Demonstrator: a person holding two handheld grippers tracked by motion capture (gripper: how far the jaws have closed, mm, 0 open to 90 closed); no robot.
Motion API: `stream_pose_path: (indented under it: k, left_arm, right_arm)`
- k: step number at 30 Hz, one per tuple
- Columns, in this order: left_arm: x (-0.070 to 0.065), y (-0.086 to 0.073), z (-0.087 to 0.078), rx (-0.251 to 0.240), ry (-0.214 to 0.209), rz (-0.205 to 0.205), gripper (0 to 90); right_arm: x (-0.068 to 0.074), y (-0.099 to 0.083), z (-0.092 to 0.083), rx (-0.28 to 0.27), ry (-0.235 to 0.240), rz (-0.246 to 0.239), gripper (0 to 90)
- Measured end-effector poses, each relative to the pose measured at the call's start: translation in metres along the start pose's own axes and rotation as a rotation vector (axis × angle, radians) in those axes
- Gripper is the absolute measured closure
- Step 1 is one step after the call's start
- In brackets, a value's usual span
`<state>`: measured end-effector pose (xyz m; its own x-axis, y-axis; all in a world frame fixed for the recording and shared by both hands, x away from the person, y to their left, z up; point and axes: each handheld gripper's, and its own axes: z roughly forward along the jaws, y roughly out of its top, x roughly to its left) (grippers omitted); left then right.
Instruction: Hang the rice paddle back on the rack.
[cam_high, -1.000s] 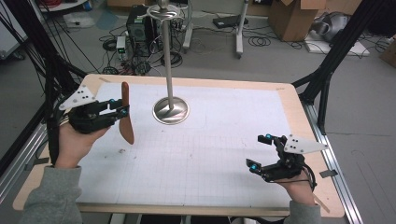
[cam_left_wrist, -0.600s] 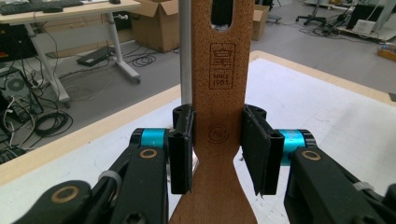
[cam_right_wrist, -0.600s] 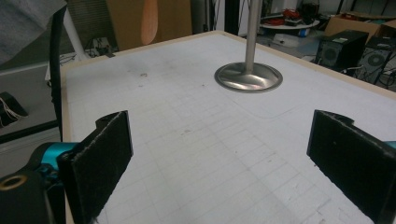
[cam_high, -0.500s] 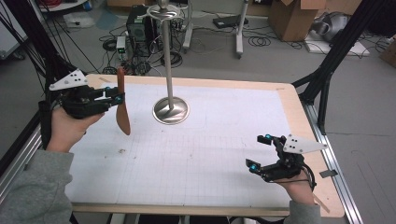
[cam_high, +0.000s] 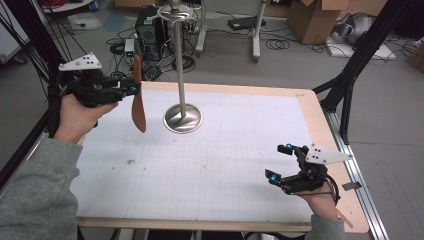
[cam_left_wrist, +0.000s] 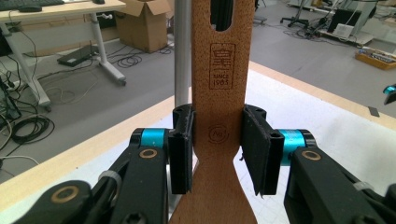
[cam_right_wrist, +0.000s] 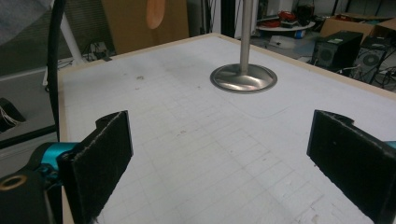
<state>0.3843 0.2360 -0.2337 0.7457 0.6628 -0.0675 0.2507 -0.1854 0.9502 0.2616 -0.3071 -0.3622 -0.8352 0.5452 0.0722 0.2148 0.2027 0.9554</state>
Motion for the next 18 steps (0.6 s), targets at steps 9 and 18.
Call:
stream_pose_path:
  k: [9,18]
  left_arm:
    - [0.010,0.022,0.009,-0.006,-0.019,0.009,65.0]
    - [0.018,0.036,0.012,-0.014,-0.023,0.019,64.9]
  right_arm:
    - [-0.002,0.000,-0.003,-0.003,-0.004,-0.002,5.6]
    - [-0.003,-0.001,-0.003,-0.001,-0.005,0.001,5.6]
